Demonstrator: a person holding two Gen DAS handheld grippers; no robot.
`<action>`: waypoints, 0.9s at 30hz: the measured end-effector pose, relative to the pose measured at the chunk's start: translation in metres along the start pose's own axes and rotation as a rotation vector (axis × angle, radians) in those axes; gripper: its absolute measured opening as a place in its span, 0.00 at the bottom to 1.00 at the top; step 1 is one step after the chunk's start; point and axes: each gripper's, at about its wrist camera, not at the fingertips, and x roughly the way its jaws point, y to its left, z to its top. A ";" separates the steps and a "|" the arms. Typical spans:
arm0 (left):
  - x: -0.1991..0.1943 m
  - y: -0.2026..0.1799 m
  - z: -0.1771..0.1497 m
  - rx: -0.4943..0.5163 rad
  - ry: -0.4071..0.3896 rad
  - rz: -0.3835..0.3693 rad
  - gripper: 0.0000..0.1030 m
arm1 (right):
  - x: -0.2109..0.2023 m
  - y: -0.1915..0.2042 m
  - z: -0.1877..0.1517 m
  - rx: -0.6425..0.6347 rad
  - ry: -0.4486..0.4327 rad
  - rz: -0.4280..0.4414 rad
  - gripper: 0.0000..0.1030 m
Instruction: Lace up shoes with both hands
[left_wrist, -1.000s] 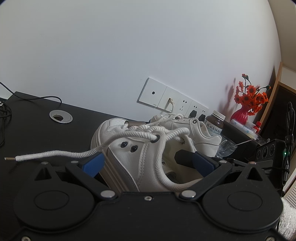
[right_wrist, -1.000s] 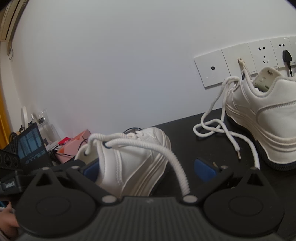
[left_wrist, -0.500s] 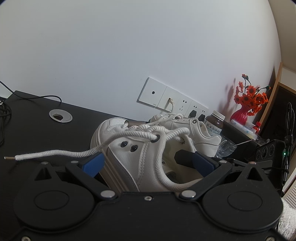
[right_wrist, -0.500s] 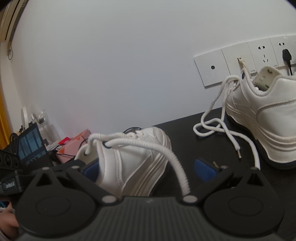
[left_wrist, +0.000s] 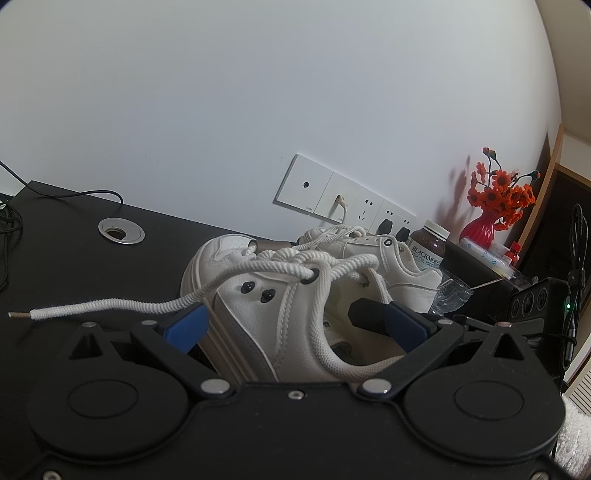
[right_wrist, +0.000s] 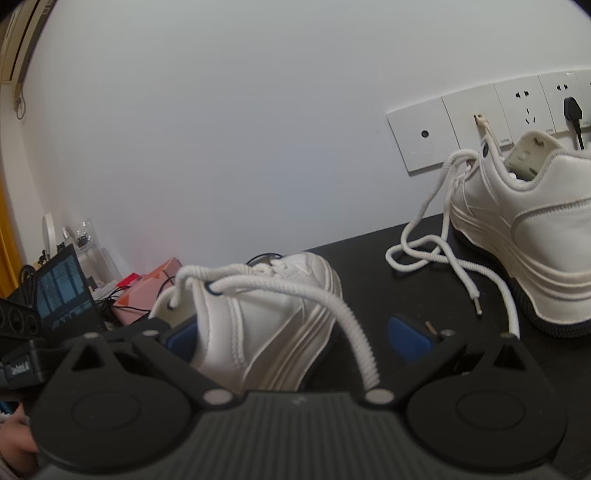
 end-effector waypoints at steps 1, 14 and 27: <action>0.000 0.000 0.000 0.000 0.000 0.000 1.00 | 0.000 0.000 0.000 0.000 0.000 0.000 1.00; 0.000 0.000 0.000 0.000 0.000 -0.001 1.00 | -0.001 0.001 0.000 0.003 0.001 0.000 1.00; 0.001 0.001 0.000 -0.007 0.002 -0.006 1.00 | -0.003 0.002 -0.001 0.007 0.001 0.000 1.00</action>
